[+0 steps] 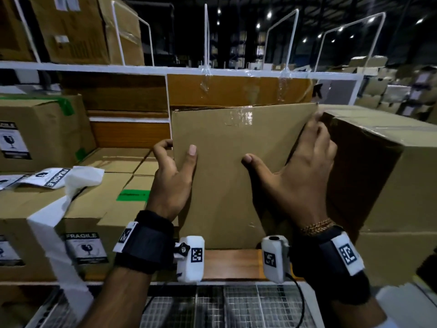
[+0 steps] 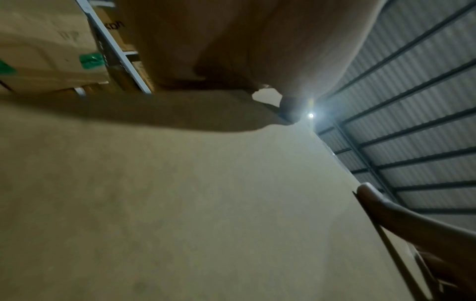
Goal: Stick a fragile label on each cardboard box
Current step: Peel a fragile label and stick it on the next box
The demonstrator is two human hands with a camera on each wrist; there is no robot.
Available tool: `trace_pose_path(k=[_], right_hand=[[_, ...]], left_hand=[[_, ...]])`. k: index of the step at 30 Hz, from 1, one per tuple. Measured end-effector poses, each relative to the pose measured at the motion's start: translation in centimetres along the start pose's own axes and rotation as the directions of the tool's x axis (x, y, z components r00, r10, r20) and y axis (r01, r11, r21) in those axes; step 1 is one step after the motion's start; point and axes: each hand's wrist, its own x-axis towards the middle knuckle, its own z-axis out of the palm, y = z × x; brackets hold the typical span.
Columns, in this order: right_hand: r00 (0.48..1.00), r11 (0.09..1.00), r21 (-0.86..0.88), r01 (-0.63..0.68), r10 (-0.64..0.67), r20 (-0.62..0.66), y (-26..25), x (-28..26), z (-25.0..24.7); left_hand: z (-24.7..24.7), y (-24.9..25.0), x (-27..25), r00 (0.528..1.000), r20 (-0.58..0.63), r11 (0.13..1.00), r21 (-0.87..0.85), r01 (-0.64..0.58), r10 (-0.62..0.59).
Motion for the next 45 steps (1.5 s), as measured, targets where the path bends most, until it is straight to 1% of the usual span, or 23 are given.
trace_pose_path(k=[5,8,10,13,14,16,19,22,26,30,32,34,36,37,38,40,42,43,44,45], right_hand=[[0.994,0.999,0.041,0.024,-0.028,0.103,4.0,1.4,-0.8],[0.982,0.992,0.111,0.062,-0.080,0.172,5.6,1.7,-1.3],[0.979,0.982,0.174,0.070,-0.101,0.176,6.0,1.8,-1.5],[0.984,0.941,0.324,0.094,-0.138,0.115,5.5,2.2,-1.4],[0.983,0.928,0.354,0.113,-0.157,0.098,5.0,2.3,-1.4],[0.972,0.922,0.350,0.166,-0.213,0.100,3.4,2.4,-1.2],[0.936,0.925,0.283,0.254,-0.308,0.168,0.0,3.2,-1.2],[0.905,0.921,0.194,0.338,-0.375,0.202,-3.3,4.9,-1.0],[0.890,0.920,0.107,0.378,-0.393,0.232,-7.5,7.6,-1.1],[0.886,0.922,0.064,0.381,-0.385,0.260,-12.2,9.1,-0.6],[0.879,0.925,0.047,0.377,-0.373,0.298,-14.5,10.0,0.0],[0.865,0.937,0.039,0.346,-0.335,0.374,-16.3,11.2,1.1],[0.830,0.956,0.048,0.291,-0.277,0.484,-17.8,12.5,2.7],[0.802,0.966,0.069,0.250,-0.247,0.544,-18.3,13.2,3.9],[0.768,0.975,0.098,0.200,-0.218,0.603,-18.8,13.7,5.1],[0.674,0.987,0.123,0.106,-0.162,0.720,-19.3,14.2,7.6],[0.566,0.993,0.060,0.105,-0.109,0.817,-19.5,14.1,10.1],[0.524,0.991,0.035,0.127,-0.097,0.846,-19.4,13.9,11.2],[0.499,0.989,0.028,0.145,-0.098,0.861,-19.2,13.7,12.2],[0.485,0.988,0.037,0.151,-0.107,0.868,-19.0,13.7,13.2]], left_hand=[[3.5,-0.5,-1.0,0.996,-0.072,0.995,0.085,0.054,-0.048],[4.9,-0.6,-1.9,0.990,-0.122,0.992,0.103,0.080,-0.067],[5.1,-0.3,-2.3,0.988,-0.142,0.992,0.103,0.075,-0.060],[4.7,0.5,-2.6,0.979,-0.201,0.996,0.078,0.042,-0.025],[4.3,0.8,-2.5,0.976,-0.218,0.998,0.048,0.027,-0.016],[2.8,1.2,-2.2,0.966,-0.258,1.000,-0.010,0.003,-0.006],[0.1,1.9,-1.3,0.953,-0.304,0.999,-0.033,-0.017,0.006],[-2.2,2.4,0.0,0.955,-0.295,0.998,-0.050,-0.026,0.010],[-5.3,3.8,2.4,0.955,-0.277,0.988,-0.083,-0.130,0.103],[-10.1,6.3,5.3,0.965,-0.202,0.975,-0.112,-0.194,0.168],[-13.0,7.2,6.8,0.975,-0.141,0.971,-0.140,-0.193,0.174],[-15.6,7.7,8.2,0.987,-0.040,0.974,-0.158,-0.161,0.157],[-17.6,7.7,9.5,0.988,0.089,0.985,-0.130,-0.111,0.123],[-18.5,7.4,10.1,0.988,0.124,0.991,-0.107,-0.080,0.094],[-19.4,6.8,10.7,0.989,0.136,0.996,-0.081,-0.042,0.052],[-20.6,5.3,11.5,0.984,0.166,0.998,0.003,0.056,-0.056],[-21.6,3.3,12.1,0.965,0.218,0.985,0.127,0.118,-0.144],[-22.1,2.3,12.4,0.959,0.231,0.977,0.171,0.127,-0.165],[-22.4,1.6,12.6,0.957,0.235,0.974,0.188,0.125,-0.168],[-22.8,0.9,12.9,0.958,0.240,0.976,0.181,0.117,-0.159]])
